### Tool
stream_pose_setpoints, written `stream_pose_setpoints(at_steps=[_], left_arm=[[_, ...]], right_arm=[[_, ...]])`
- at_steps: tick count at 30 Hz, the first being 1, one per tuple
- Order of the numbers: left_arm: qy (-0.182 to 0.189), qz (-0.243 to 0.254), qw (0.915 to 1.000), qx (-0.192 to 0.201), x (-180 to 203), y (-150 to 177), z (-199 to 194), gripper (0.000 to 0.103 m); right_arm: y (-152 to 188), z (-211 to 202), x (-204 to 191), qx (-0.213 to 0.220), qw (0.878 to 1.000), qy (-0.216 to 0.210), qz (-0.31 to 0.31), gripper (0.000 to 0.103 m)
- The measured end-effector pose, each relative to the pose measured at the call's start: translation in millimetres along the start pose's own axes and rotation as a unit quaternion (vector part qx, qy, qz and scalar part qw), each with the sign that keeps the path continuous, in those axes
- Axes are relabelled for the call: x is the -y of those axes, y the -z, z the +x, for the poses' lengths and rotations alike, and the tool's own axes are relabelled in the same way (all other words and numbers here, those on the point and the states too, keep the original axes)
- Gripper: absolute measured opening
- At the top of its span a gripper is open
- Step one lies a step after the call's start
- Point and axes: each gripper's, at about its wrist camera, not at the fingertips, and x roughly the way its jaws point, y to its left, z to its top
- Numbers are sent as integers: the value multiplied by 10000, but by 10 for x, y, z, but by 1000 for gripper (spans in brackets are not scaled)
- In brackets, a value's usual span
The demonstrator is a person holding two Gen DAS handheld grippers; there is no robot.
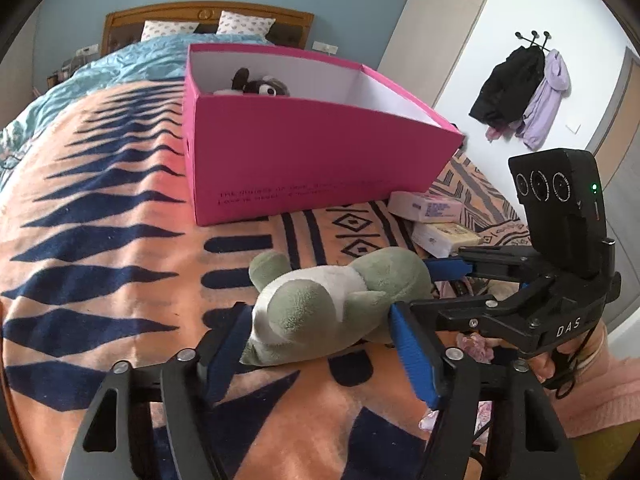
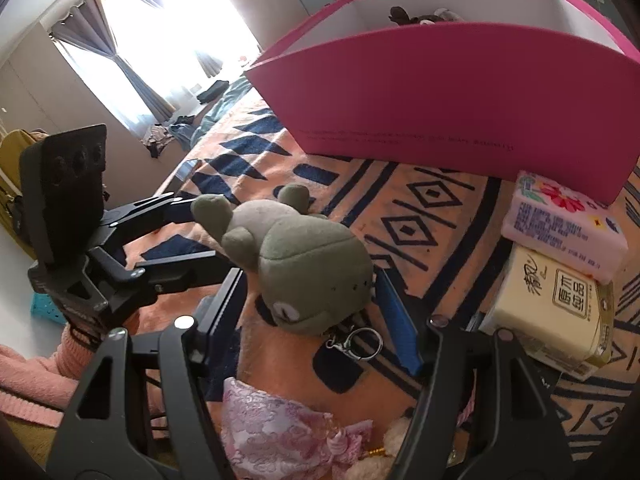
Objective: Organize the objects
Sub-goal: 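Grasp the green frog plush with the right gripper and drop it in the box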
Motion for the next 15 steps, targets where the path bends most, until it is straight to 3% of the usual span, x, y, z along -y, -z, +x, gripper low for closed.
stream_pose_setpoints(at_steps=[3, 6, 15], left_arm=[[-17, 27, 10000, 10, 25, 17, 14, 69], [-20, 19, 10000, 19, 50, 30, 10, 69], [45, -47, 9998, 208, 159, 40, -88, 68]], right_arm=[[-16, 2, 34, 59, 10000, 30, 69, 66], [-25, 6, 24, 58, 10000, 6, 2, 58], [-58, -120, -66, 250, 9992, 159, -279, 57]])
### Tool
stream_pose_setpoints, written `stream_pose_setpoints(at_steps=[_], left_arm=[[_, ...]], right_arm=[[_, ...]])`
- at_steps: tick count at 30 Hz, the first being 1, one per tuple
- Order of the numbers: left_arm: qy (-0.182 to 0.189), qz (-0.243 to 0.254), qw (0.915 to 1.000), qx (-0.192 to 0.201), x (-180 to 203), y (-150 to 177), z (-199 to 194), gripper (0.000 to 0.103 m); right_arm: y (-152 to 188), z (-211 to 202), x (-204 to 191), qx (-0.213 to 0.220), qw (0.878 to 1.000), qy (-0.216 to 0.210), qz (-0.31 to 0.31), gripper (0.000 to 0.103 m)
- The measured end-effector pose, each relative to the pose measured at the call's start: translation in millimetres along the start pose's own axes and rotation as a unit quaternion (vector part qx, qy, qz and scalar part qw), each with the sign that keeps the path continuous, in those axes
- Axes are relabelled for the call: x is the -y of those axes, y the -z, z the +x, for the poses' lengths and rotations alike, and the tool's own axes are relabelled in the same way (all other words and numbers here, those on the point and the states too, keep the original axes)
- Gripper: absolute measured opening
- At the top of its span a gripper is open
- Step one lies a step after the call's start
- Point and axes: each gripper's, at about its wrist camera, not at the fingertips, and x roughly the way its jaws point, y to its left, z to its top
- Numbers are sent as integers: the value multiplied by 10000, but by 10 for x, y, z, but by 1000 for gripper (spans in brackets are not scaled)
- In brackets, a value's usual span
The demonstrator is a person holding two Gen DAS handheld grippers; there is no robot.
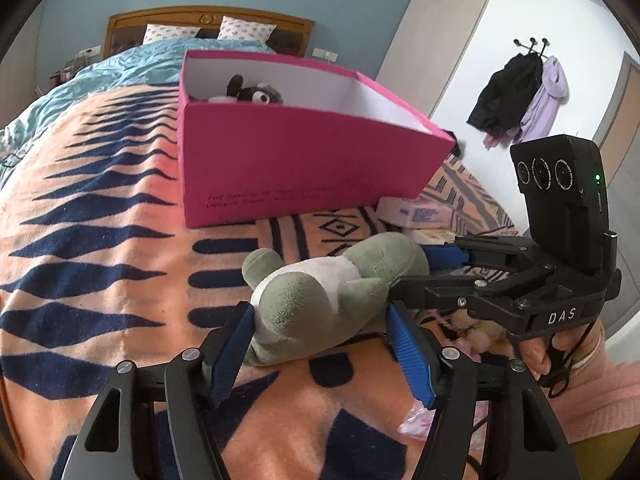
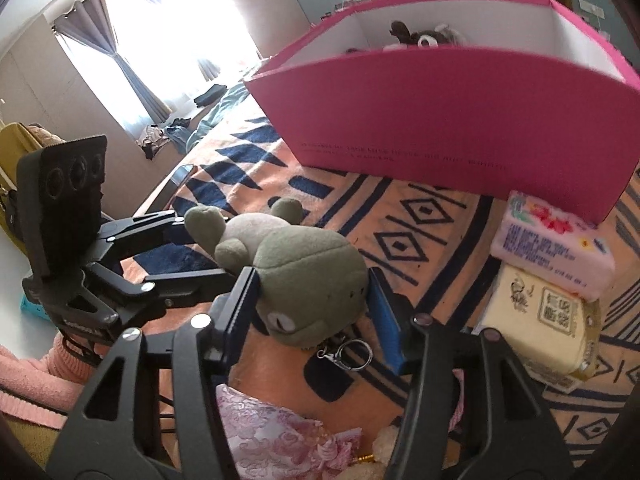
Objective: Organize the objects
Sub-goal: 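Grasp the green frog plush with the right gripper and drop it in the box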
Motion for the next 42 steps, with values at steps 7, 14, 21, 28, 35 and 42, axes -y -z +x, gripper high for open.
stream_pose_setpoints(at_steps=[7, 14, 21, 28, 35, 42], left_arm=[[25, 225, 9989, 414, 195, -199, -220, 68], [-126, 567, 9950, 808, 344, -558, -432, 68], [-278, 727, 9898, 1192, 353, -1003, -575, 68], [-373, 580, 9894, 1276, 130, -1486, -502, 69], [-614, 477, 9922, 970, -56, -1800, -147, 68], [-870, 298, 9944, 529, -307, -1912, 286, 68]], right_arm=[[-155, -276, -122, 373, 9986, 154, -351, 57], [-437, -618, -221, 799, 9941, 213, -701, 57], [-879, -877, -369, 1308, 9837, 359, -1178, 57], [-1399, -929, -349, 1546, 9785, 260, -1341, 57], [-1722, -657, -144, 1456, 9799, 488, -1275, 57], [-1882, -230, 179, 1026, 9877, 564, -1033, 57]])
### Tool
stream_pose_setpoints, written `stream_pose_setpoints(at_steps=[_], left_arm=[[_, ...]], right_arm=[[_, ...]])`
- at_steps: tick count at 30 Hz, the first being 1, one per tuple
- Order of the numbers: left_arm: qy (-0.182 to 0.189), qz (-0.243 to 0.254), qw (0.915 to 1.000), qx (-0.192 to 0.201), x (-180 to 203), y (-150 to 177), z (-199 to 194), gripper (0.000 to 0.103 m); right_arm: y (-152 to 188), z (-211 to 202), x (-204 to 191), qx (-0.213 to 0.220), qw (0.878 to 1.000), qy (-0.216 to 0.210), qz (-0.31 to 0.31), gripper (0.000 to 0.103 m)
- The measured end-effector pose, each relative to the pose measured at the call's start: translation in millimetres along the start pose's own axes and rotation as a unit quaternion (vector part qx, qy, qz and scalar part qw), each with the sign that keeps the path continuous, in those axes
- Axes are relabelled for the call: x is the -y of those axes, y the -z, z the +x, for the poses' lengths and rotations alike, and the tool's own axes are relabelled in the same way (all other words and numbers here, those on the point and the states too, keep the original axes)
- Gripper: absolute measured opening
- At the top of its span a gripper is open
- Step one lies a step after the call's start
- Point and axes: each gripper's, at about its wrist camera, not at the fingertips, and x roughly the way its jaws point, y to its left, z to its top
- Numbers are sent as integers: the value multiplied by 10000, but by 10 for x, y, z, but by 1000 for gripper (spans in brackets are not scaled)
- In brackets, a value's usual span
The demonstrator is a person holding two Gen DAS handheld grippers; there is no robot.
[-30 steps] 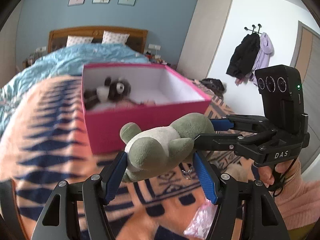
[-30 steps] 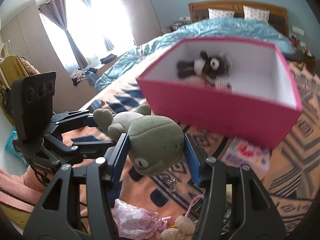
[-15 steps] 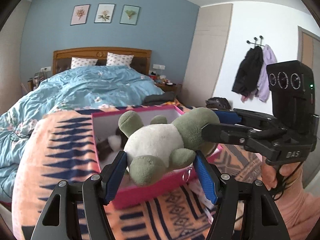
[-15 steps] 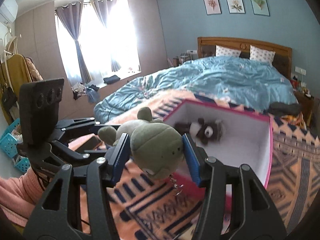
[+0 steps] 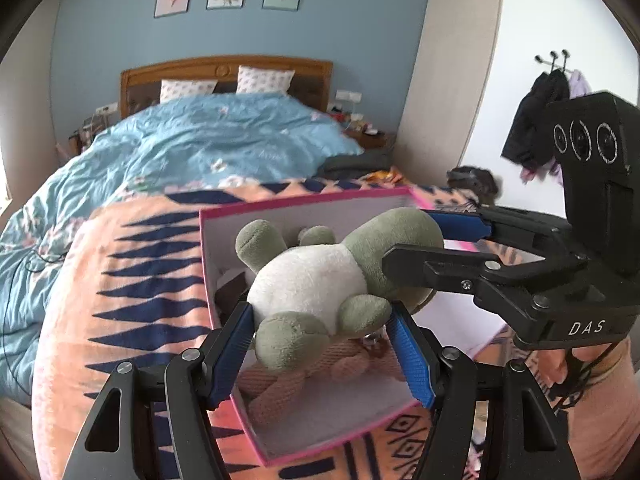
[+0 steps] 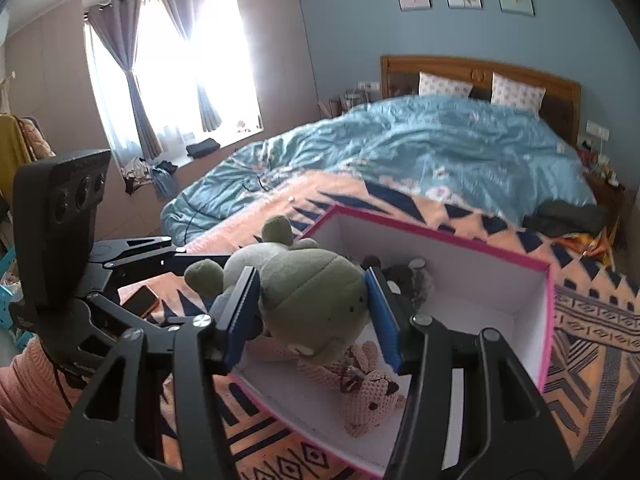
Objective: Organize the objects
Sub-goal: 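Grasp the green frog plush with the right gripper and drop it in the box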
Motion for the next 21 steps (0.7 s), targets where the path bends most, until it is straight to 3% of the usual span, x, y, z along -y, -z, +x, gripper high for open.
stream_pose_setpoints(at_steps=[6, 8, 9, 21], left_arm=[[-390, 4, 9989, -242, -62, 45, 267, 68], [-529, 56, 9984, -210, -49, 72, 278, 68], [-531, 75, 9984, -187, -39, 90, 271, 68], [-247, 197, 9995, -66, 88, 279, 145, 68]], right_arm=[[34, 401, 224, -428, 9985, -91, 341, 57], [67, 538, 276, -632, 9970, 155, 412, 57], [96, 584, 314, -735, 9956, 310, 490, 57], [325, 452, 450, -899, 9921, 103, 863, 58]])
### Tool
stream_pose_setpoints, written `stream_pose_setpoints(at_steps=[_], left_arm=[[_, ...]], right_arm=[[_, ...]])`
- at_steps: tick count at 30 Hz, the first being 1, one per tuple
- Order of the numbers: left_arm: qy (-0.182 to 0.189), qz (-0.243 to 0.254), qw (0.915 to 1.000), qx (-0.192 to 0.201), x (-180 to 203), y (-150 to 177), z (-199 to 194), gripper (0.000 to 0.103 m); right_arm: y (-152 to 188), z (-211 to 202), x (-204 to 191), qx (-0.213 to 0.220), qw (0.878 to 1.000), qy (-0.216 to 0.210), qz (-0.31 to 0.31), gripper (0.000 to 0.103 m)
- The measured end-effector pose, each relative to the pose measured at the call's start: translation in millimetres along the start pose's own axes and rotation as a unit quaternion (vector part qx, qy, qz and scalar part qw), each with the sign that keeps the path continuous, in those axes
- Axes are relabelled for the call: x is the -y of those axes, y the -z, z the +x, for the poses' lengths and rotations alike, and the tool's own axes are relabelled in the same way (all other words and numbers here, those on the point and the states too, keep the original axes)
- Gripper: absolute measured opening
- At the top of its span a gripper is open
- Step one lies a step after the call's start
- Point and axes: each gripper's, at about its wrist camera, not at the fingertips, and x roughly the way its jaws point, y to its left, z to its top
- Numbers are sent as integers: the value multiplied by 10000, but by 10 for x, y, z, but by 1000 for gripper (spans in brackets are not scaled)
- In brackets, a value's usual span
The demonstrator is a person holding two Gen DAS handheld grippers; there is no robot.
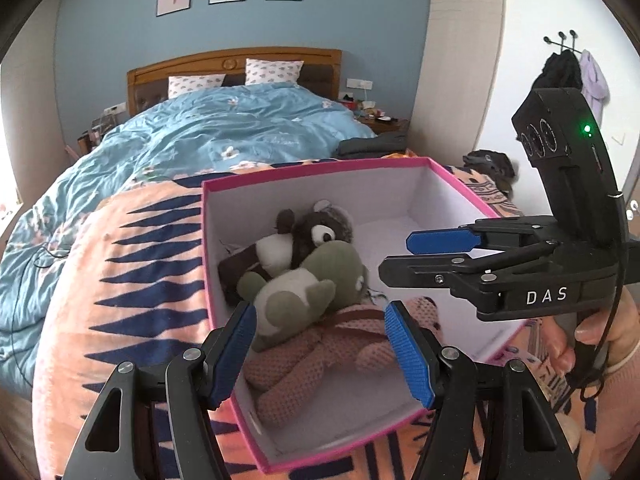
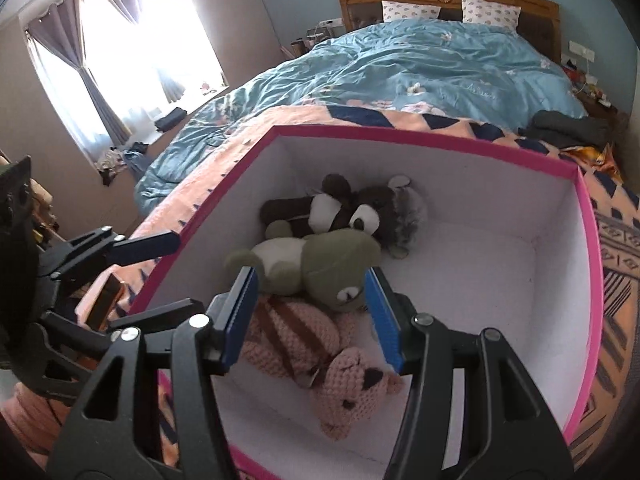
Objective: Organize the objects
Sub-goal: 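Grasp the green frog plush with the right gripper and drop it in the box, then move the right gripper back to the cream fluffy bunny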
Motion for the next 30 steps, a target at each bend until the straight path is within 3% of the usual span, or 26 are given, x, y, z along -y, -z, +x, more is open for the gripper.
stream_pose_setpoints(at_steps=[6, 11, 14, 23, 25, 28, 30], left_arm=[[198, 155, 9997, 63, 124, 147, -118, 69], [191, 251, 9994, -153, 172, 269, -76, 69], [301, 87, 9993, -196, 124, 290, -95, 69], [241, 12, 9995, -195, 128, 429, -231, 69], [220, -59, 9996, -135, 142, 461, -289, 69], [69, -47, 9999, 118, 209, 509, -448, 69], [127, 93, 9996, 239, 310, 557, -562, 69]], right_arm=[[283, -284, 104, 105, 9998, 104, 93, 62], [546, -460, 271, -32, 9993, 163, 346, 64], [654, -456, 200, -250, 9993, -49, 268, 64], [738, -485, 105, -334, 9959, -639, 550, 64], [747, -537, 64, -270, 9967, -611, 454, 64], [755, -709, 17, 53, 9996, -187, 198, 64], [821, -869, -10, 296, 9992, -249, 131, 64]])
